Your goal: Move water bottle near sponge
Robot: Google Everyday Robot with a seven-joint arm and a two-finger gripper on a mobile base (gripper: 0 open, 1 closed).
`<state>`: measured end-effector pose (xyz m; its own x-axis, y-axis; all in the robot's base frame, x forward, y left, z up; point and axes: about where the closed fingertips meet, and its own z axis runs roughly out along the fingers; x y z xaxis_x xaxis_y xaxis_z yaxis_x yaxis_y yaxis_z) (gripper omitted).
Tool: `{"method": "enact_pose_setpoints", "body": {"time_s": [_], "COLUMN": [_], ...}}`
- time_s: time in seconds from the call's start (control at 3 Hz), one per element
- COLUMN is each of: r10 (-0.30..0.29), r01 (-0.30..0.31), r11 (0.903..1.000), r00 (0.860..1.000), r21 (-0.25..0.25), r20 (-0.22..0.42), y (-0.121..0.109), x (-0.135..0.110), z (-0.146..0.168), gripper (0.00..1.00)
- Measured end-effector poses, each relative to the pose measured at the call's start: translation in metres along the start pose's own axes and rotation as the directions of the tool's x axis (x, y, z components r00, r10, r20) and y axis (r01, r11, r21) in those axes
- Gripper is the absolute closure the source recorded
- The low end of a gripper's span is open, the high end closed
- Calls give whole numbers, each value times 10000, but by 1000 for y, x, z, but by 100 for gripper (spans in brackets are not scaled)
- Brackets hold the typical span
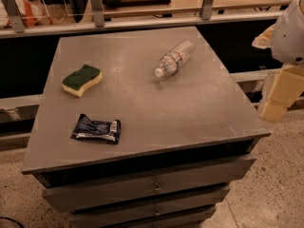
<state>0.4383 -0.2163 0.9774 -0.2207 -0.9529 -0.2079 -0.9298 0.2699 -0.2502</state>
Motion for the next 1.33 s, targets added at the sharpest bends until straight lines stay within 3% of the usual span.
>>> {"method": "enact_pose_setpoints", "body": {"time_s": [0.33, 0.67, 1.0, 1.33], "r10": [-1, -414, -1191, -2199], "r01": [1, 421, 1250, 2308], "r11": [10000, 9988, 9889, 9683], "r00": [10000, 9988, 9901, 9690], "r21": [1, -267, -807, -953], "r20": [1, 279, 745, 1124], "y": [0, -17, -42, -64], "x": [0, -10, -21, -35], "z": [0, 4, 11, 17], "gripper": [0, 0, 0, 0]}}
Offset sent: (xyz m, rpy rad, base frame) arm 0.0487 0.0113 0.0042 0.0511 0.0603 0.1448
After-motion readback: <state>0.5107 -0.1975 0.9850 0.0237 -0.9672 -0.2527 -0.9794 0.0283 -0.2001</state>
